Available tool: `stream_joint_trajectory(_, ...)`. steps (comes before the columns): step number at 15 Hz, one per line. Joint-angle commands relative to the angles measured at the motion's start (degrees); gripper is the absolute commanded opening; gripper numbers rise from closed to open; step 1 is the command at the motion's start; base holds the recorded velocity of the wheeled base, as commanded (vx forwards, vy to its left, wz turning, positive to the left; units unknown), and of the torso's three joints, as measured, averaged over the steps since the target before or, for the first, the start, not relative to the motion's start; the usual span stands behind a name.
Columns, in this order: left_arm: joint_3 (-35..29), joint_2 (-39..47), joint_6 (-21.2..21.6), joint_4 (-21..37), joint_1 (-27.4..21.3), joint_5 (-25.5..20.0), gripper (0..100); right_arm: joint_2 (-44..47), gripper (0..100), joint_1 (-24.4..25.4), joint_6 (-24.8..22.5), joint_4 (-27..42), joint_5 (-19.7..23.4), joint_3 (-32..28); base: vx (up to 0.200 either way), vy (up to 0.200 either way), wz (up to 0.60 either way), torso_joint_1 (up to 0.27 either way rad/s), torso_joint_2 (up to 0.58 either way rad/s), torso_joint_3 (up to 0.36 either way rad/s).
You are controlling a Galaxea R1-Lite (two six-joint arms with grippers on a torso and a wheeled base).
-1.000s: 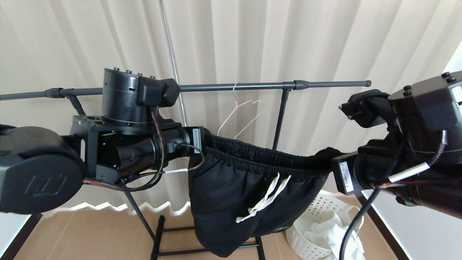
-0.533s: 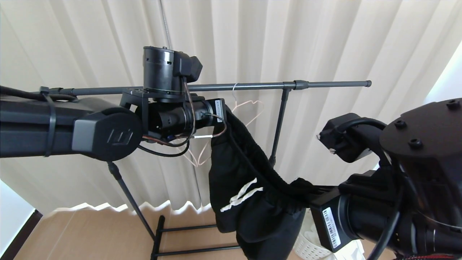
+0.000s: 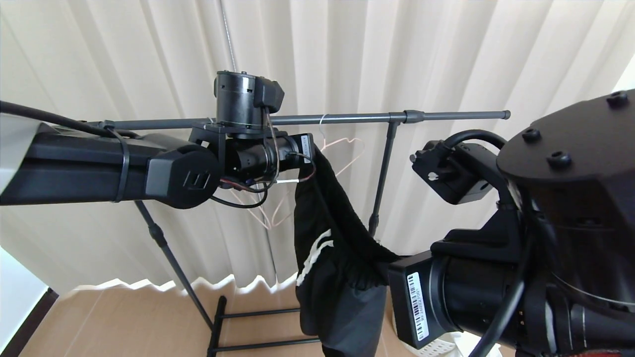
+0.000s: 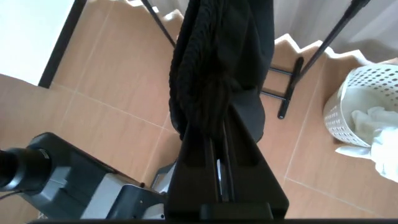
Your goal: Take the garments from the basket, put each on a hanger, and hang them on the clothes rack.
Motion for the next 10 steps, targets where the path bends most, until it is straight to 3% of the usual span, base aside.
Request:
stream_joint_trajectory(1,1.4,-4.0,0.1,3.0,-0.3,0.1,0,0.2,0,-4.5,-2.7,2.6,-0.5,0.7,0.0,0.0,0.0,0.0,0.0,0.0)
stream_joint_trajectory(4,4.8,-12.1,0.3,11.8,-1.1,0.3,0,0.7,0,-14.6,-6.8,3.9,-1.5,0.6,0.0,0.0,0.0,0.0,0.0,0.0)
stream_joint_trajectory(5,6.8,-16.0,0.8,15.3,-1.6,0.6,0,2.5,0,-18.7,-7.5,3.3,-3.6,0.0,0.0,0.0,0.0,0.0,0.0,0.0)
stream_joint_trajectory(8,14.9,-24.8,4.8,22.7,-2.6,1.0,0,8.8,0,-19.6,-6.6,-7.5,-7.5,-0.9,0.0,0.0,0.0,0.0,0.0,0.0)
stream_joint_trajectory(10,21.0,-29.1,5.6,23.7,-4.0,2.1,0,12.6,0,-21.1,-6.4,-15.3,-8.7,-3.0,0.0,0.0,0.0,0.0,0.0,0.0)
